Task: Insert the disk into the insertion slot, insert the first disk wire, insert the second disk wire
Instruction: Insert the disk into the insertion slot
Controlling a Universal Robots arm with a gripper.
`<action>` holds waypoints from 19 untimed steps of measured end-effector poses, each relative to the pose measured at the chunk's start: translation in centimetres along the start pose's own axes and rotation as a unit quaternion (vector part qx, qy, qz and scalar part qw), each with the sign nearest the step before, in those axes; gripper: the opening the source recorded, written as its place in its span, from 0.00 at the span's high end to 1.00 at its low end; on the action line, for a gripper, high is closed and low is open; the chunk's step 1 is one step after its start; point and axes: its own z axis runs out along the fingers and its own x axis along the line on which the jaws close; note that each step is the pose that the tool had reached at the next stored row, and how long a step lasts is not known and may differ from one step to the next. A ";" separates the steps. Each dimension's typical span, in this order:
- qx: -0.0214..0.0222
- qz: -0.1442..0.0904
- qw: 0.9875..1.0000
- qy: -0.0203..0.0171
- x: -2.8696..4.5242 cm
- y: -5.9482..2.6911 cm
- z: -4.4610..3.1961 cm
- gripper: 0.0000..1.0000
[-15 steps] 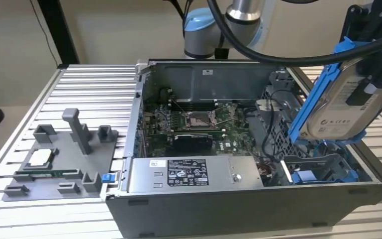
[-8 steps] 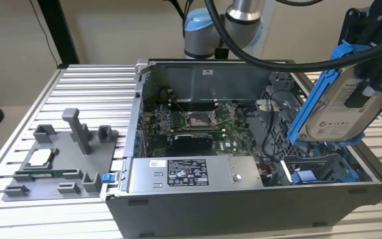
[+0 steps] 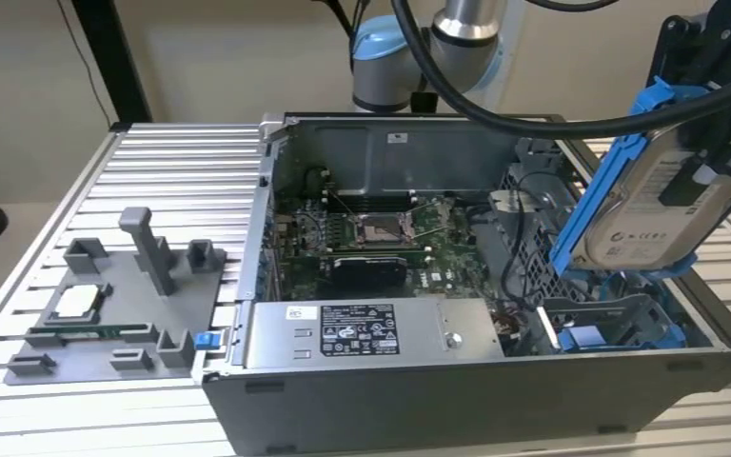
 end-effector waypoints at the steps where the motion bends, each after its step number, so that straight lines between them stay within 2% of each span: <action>1: 0.000 0.000 1.000 0.000 0.00 0.00 0.00 1.00; 13: 0.000 0.000 1.000 0.000 0.00 -0.03 0.55 1.00; 19: 0.000 0.000 1.000 0.000 0.00 -0.04 0.58 1.00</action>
